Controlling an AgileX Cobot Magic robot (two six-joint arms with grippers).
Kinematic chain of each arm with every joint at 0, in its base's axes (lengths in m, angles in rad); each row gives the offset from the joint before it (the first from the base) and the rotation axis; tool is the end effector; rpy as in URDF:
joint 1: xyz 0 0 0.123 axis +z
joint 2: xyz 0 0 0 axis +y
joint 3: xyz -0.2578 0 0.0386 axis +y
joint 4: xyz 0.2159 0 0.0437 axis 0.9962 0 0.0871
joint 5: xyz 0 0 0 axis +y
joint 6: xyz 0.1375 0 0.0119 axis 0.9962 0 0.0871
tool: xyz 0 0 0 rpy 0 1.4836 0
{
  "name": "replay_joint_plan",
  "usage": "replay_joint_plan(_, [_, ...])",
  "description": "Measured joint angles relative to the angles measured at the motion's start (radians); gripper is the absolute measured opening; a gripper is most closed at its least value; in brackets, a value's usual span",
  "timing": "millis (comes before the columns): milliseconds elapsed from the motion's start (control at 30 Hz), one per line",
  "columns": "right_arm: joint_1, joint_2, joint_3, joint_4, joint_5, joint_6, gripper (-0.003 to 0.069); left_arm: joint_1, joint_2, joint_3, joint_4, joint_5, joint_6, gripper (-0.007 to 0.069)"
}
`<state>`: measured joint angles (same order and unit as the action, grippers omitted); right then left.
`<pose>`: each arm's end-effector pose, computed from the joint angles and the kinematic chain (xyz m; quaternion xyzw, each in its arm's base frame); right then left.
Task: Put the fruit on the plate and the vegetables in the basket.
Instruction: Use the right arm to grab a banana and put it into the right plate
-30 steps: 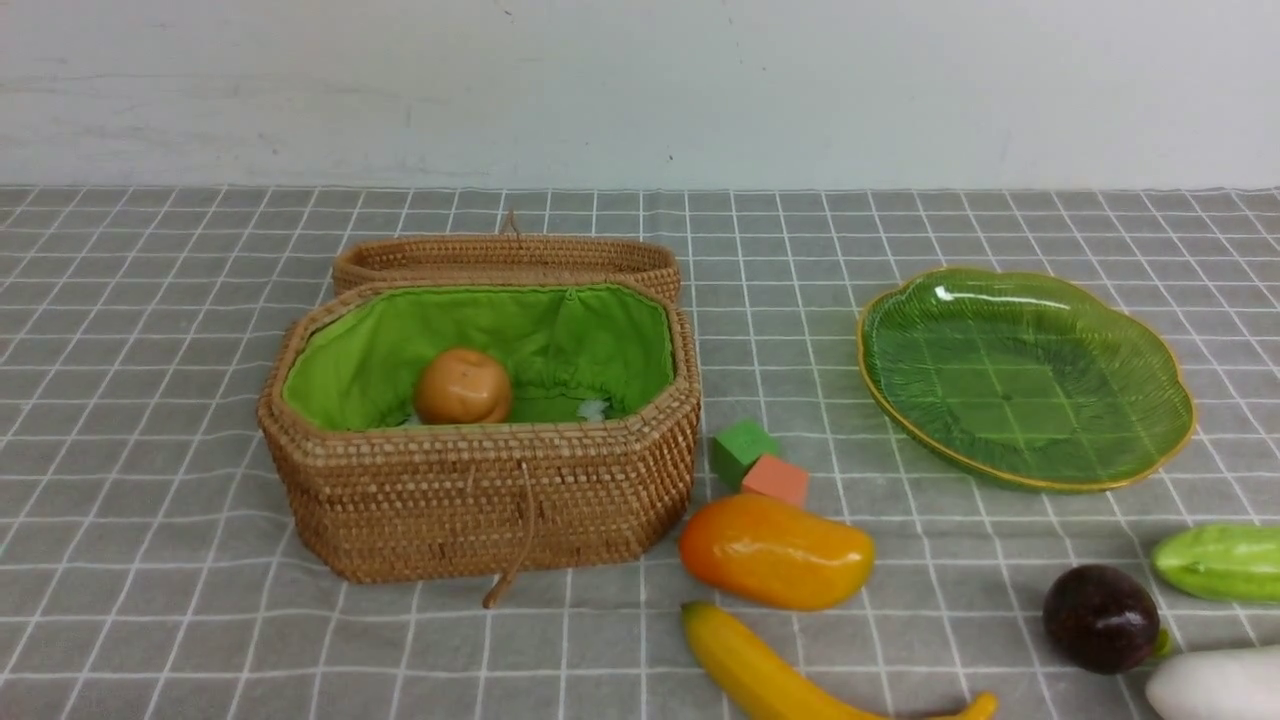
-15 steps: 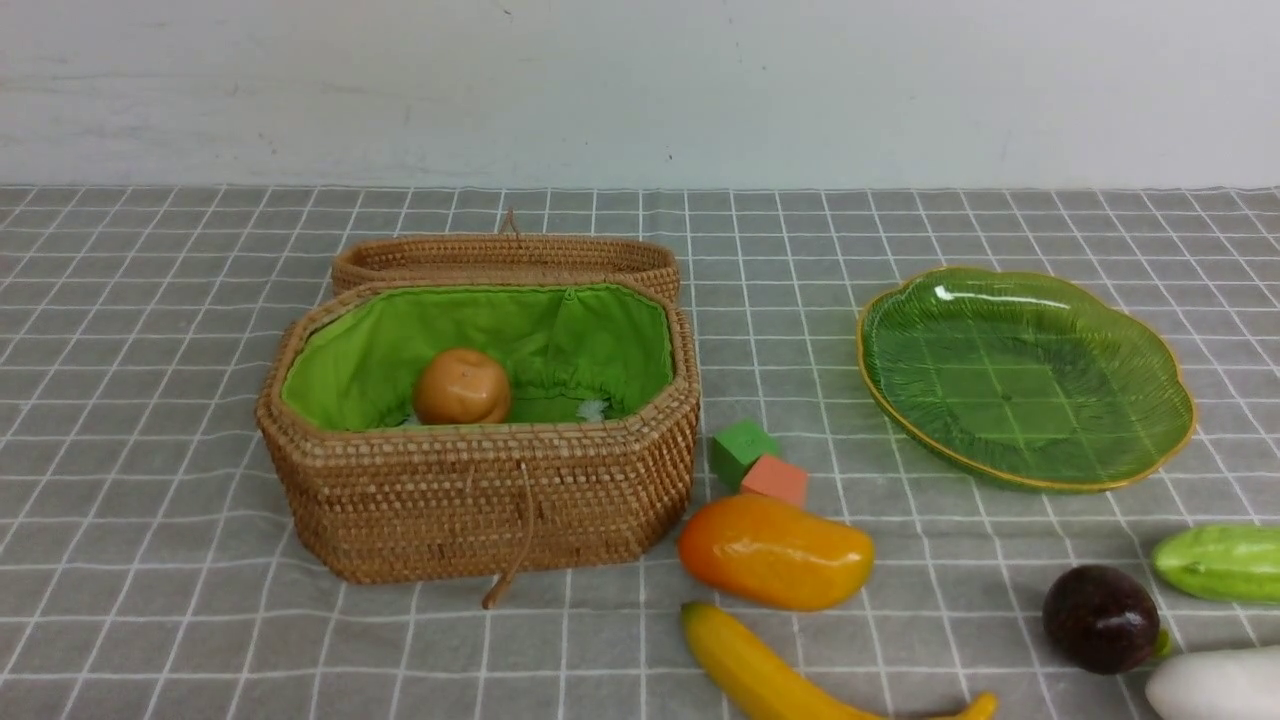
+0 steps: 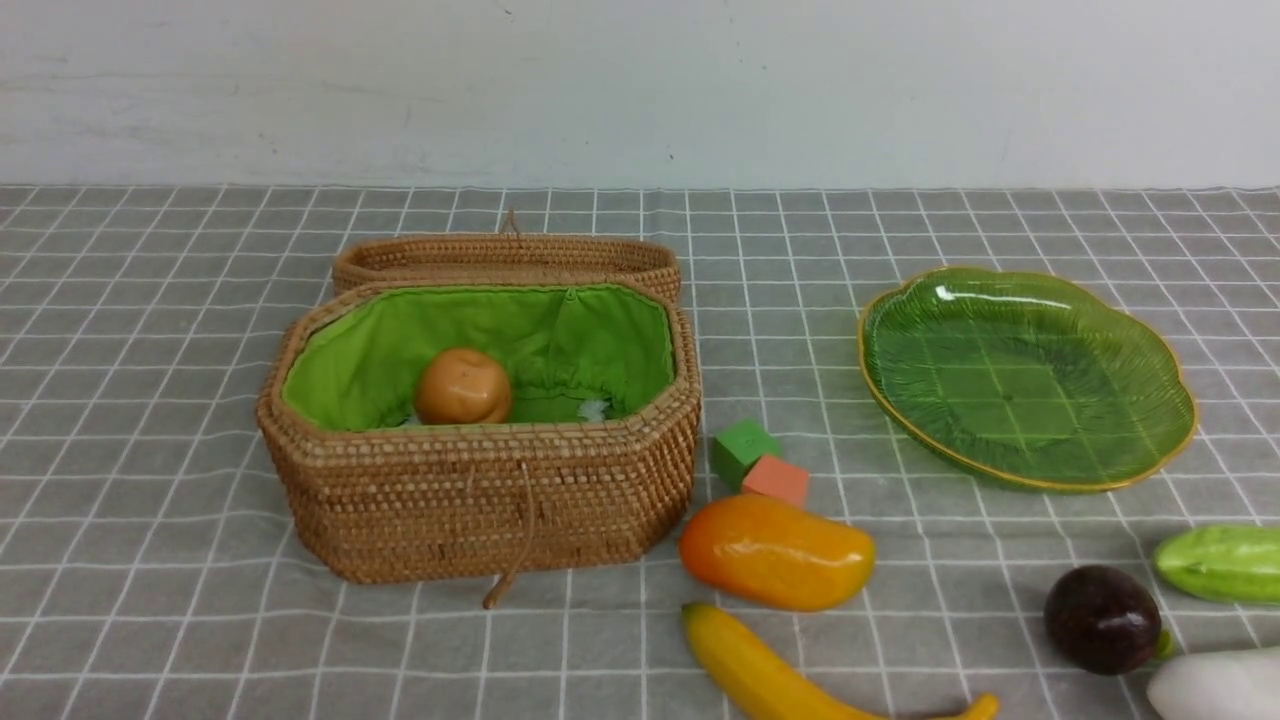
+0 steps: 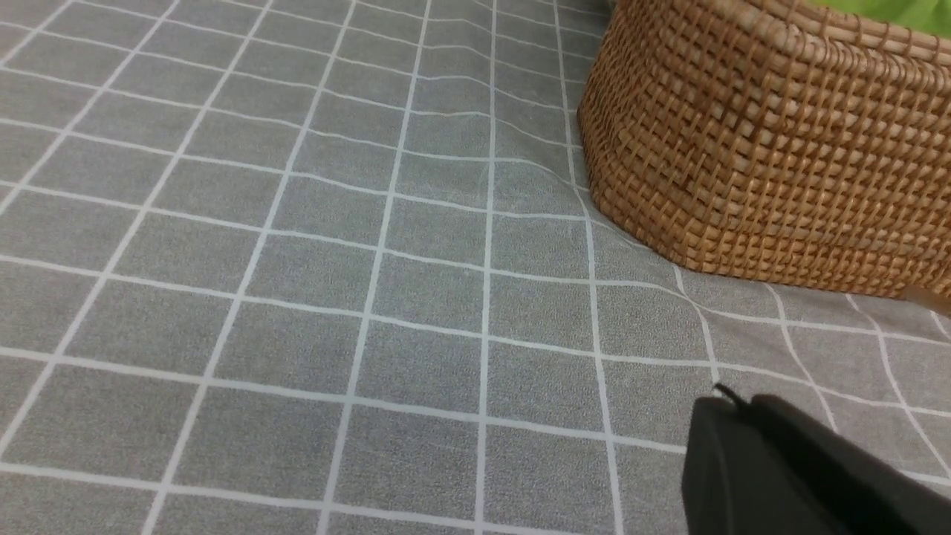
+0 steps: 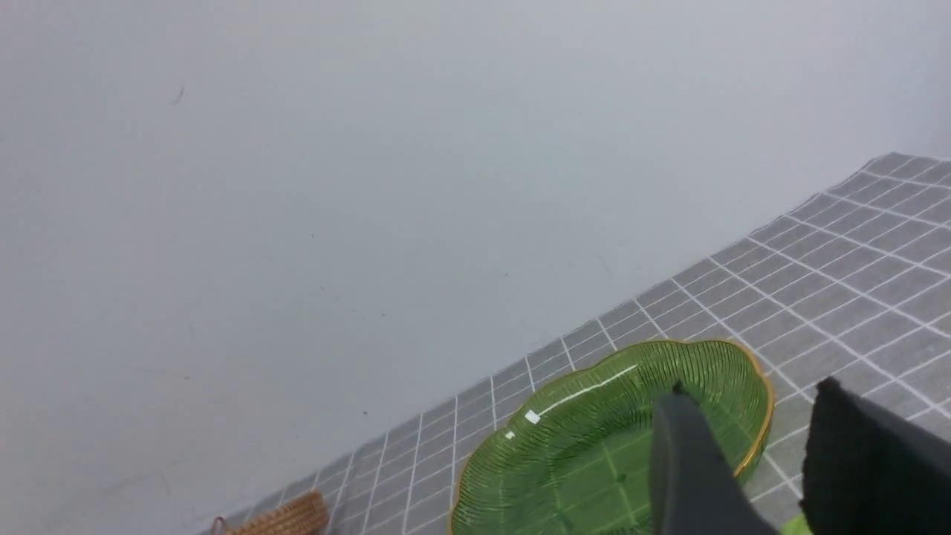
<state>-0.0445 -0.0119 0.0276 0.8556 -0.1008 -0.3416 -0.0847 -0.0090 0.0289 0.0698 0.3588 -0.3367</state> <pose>0.0941 -0.0146 0.2177 0.2077 0.6232 0.1501 0.7389 0.0907 -0.0043 0.1590 -0.0820 0.7978 -0.0961 0.5895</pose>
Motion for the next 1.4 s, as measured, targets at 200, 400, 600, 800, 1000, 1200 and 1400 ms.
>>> replay_joint_plan(200, [0.0, 0.0, -0.087, -0.008, 0.199, -0.02, 0.0242, 0.0, 0.0, 0.0, 0.0, 0.0, 0.0, 0.0017])
replay_joint_plan(400, [0.0, 0.114, -0.315, -0.134, 0.456, -0.021, 0.0242, 0.0, 0.0, 0.0, 0.0, 0.0, 0.0, 0.0019])
replay_joint_plan(600, [0.0, 0.459, -0.573, -0.28, 0.7, 0.063, 0.0242, 0.0, 0.0, 0.0, 0.0, 0.0, 0.0, 0.0028])
replay_joint_plan(800, [0.0, 0.701, -0.64, -0.284, 0.715, -0.017, 0.0242, 0.0, 0.0, 0.0, 0.0, 0.0, 0.0, 0.0029])
replay_joint_plan(1000, [0.082, 0.944, -0.672, -0.17, 0.777, -0.317, 0.0244, 0.0, 0.0, 0.0, 0.001, 0.0, 0.0, 0.0029])
replay_joint_plan(1200, [0.347, 1.203, -0.817, -0.25, 0.822, -0.376, 0.0362, 0.0, 0.0, 0.0, 0.003, 0.0, 0.0, 0.0034])
replay_joint_plan(1400, [0.538, 1.427, -0.926, -0.491, 0.821, -0.266, 0.0556, 0.0, 0.0, 0.0, 0.003, 0.0, 0.0, 0.004])
